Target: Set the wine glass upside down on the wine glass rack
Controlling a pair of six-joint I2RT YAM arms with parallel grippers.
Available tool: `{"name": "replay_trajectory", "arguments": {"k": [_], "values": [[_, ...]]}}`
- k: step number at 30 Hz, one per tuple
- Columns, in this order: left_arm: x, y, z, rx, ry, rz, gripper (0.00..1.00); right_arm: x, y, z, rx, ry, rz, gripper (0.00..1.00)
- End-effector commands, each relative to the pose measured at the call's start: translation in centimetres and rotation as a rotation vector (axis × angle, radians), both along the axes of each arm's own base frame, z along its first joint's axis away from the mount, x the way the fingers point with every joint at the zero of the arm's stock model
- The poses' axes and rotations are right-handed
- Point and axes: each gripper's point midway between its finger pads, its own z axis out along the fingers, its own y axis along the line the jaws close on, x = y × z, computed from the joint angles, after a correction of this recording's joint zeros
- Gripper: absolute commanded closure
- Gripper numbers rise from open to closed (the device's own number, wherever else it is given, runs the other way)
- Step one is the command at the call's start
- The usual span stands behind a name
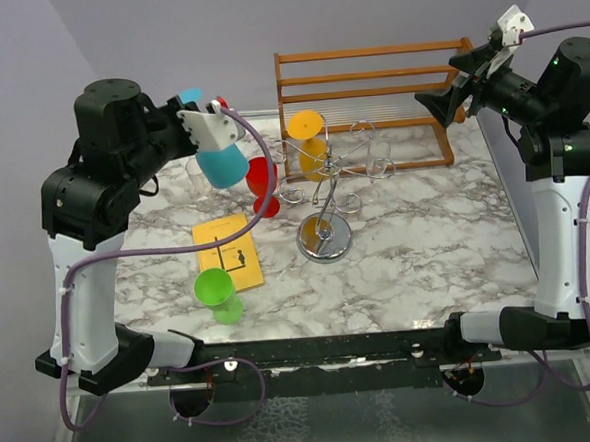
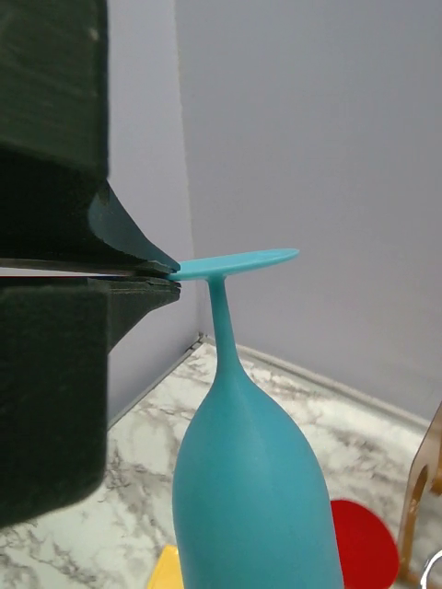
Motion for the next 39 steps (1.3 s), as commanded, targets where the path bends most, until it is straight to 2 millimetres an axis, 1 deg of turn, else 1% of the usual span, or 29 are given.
{"name": "replay_trajectory", "arguments": {"k": [1,3,6,12,18,22,25,31,35,39], "values": [[-0.5,-1.8,-4.4,0.18,0.122,-0.183,1.0,-0.8,-0.3,0.5,-0.013,-0.032,-0.023,0.07],[-0.9,-2.6,-5.8,0.229,0.16,-0.261,1.0,-0.8,-0.2,0.2,-0.014,-0.028,-0.02,0.07],[-1.5,-3.9,-7.4,0.273,0.193,-0.359,1.0,-0.8,-0.2,-0.1,-0.016,-0.024,-0.018,0.07],[-2.5,-7.0,-9.5,0.264,0.237,-0.51,1.0,-0.7,-0.1,-0.5,-0.016,-0.016,-0.013,0.07],[-2.4,-9.3,-9.3,0.289,0.208,-0.589,1.0,-0.6,-0.1,-0.8,-0.013,-0.01,-0.009,0.06],[-2.3,-11.4,-9.1,0.329,0.184,-0.64,1.0,-0.6,-0.2,-0.9,-0.016,-0.009,-0.015,0.06],[-2.3,-12.8,-9.4,0.368,0.173,-0.677,1.0,-0.6,-0.2,-0.9,-0.019,-0.012,-0.018,0.06],[-1.1,-15.0,-9.5,0.431,0.133,-0.695,1.0,-0.7,-0.4,-1.0,-0.024,-0.012,-0.024,0.06],[-0.8,-16.7,-9.7,0.438,0.122,-0.728,1.0,-0.7,-0.4,-1.1,-0.028,-0.013,-0.028,0.06],[0.2,-17.7,-9.7,0.433,0.107,-0.705,1.0,-0.8,-0.3,-1.0,-0.026,-0.014,-0.023,0.06]]}}
